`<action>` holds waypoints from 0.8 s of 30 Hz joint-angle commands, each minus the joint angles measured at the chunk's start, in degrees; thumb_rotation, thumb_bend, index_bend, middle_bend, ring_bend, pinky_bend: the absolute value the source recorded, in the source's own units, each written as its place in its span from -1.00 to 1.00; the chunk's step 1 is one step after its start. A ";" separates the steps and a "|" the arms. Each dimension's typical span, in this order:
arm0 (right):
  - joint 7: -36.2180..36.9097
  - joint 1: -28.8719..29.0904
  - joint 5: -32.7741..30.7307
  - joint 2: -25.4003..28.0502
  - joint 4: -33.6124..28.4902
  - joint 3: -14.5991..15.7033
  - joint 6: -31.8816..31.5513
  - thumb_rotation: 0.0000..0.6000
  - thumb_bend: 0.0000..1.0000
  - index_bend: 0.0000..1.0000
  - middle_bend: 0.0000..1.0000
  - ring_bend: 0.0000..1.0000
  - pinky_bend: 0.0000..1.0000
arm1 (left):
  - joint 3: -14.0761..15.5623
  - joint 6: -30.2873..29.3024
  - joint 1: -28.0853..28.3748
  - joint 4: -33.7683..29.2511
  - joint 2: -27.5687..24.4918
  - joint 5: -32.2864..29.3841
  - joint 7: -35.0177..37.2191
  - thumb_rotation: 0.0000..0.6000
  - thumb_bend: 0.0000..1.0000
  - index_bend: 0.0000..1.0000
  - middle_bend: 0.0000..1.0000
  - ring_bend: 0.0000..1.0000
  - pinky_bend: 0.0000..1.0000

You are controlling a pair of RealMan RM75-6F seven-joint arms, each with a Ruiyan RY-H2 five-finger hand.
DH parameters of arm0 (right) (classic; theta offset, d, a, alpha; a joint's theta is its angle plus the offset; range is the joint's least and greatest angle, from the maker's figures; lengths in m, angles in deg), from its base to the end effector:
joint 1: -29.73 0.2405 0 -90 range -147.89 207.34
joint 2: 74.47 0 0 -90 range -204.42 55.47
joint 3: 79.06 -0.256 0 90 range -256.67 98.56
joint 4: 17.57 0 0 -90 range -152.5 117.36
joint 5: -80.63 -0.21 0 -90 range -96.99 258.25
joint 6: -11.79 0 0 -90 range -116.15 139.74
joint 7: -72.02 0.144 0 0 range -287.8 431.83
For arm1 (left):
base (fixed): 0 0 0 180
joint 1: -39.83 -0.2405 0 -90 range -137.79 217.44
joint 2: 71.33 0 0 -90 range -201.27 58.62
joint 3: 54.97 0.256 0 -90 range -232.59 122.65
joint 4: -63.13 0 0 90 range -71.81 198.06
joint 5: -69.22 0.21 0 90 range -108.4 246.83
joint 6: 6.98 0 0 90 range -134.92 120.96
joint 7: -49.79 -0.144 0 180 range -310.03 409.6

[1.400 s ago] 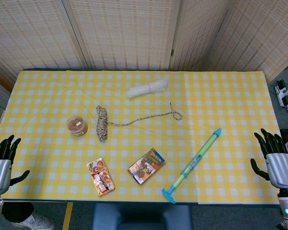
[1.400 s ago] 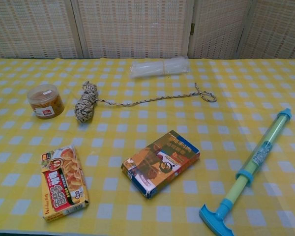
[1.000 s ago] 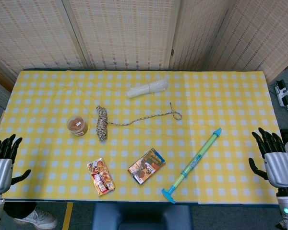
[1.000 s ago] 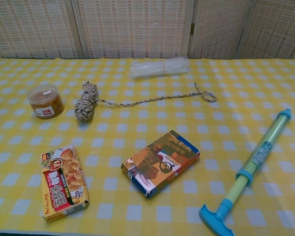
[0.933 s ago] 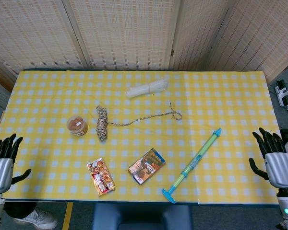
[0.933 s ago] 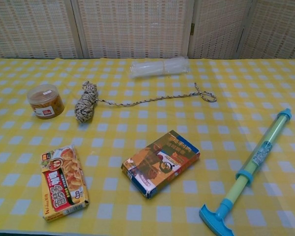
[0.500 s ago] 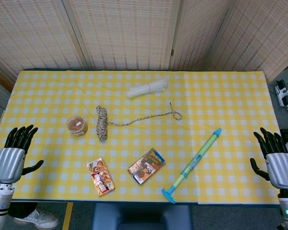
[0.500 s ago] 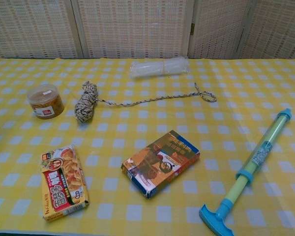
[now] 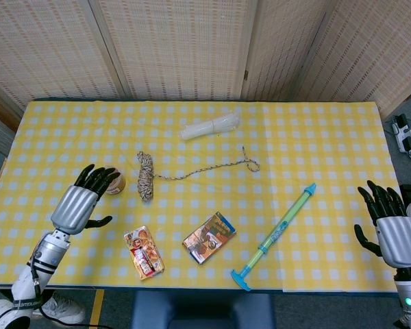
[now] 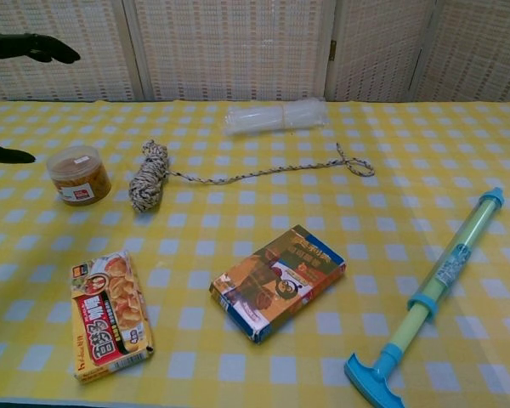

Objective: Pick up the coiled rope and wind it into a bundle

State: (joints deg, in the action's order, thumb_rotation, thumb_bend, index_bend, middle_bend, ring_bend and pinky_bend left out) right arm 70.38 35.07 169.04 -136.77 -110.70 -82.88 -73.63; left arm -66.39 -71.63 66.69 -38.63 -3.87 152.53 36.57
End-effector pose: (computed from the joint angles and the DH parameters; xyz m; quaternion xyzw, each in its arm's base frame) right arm -0.3016 -0.1868 0.1686 0.6126 -0.3546 0.3933 0.5867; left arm -0.1777 0.2917 0.1032 -0.7199 -0.3099 -0.4278 0.4501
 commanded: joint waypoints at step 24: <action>0.44 -0.23 -0.23 -0.14 0.53 0.23 -0.10 0.96 -0.07 -1.00 -1.00 -0.89 -1.00 | -5.49 8.88 18.59 14.50 23.92 -32.29 -16.35 1.00 -0.63 -0.70 -0.53 -0.43 -0.47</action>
State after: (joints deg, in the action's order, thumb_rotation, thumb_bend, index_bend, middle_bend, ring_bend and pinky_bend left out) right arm 70.82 34.85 168.83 -136.91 -110.18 -82.65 -73.73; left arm -71.11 -61.85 83.88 -26.36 17.99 122.72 21.95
